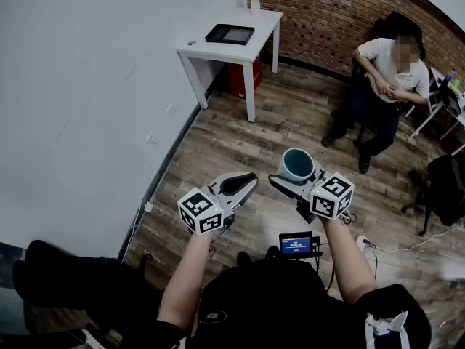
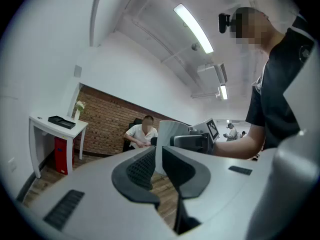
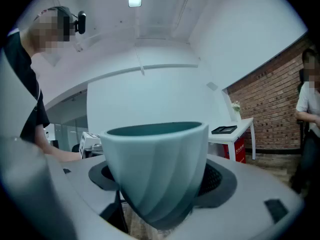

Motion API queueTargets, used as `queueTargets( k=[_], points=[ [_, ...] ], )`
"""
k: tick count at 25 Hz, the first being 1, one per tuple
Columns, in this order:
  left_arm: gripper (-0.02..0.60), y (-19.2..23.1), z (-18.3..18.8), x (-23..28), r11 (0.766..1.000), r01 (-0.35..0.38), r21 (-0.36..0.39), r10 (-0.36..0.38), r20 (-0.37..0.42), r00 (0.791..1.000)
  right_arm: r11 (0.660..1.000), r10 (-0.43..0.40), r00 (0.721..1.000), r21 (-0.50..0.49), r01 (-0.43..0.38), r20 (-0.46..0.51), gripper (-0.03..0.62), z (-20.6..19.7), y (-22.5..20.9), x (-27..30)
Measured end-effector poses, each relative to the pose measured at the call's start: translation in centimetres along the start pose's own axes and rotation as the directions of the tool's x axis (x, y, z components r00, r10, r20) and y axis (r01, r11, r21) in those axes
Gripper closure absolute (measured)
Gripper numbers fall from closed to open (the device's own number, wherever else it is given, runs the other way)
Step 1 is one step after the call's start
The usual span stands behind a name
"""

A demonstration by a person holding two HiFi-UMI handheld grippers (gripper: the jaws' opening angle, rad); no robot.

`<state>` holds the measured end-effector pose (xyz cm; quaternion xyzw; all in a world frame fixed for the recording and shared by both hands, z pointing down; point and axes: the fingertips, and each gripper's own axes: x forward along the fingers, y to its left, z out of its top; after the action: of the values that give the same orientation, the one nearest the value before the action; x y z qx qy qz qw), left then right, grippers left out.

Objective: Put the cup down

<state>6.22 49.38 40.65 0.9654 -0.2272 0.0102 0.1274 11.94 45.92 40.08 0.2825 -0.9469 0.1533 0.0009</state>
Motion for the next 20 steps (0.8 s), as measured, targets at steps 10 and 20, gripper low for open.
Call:
queueTargets(
  k=[10, 20],
  points=[
    [0.546, -0.25, -0.21, 0.31, 1.0, 0.008, -0.003, -0.008, 0.0, 1.0, 0.999, 0.005, 1.0, 0.032, -0.005, 0.006, 0.197, -0.04, -0.03, -0.53],
    [0.547, -0.26, -0.13, 0.59, 1.0, 0.011, 0.001, -0.011, 0.0, 1.0, 0.999, 0.017, 1.0, 0.037, -0.017, 0.003, 0.195, 0.01, -0.34, -0.51]
  ],
)
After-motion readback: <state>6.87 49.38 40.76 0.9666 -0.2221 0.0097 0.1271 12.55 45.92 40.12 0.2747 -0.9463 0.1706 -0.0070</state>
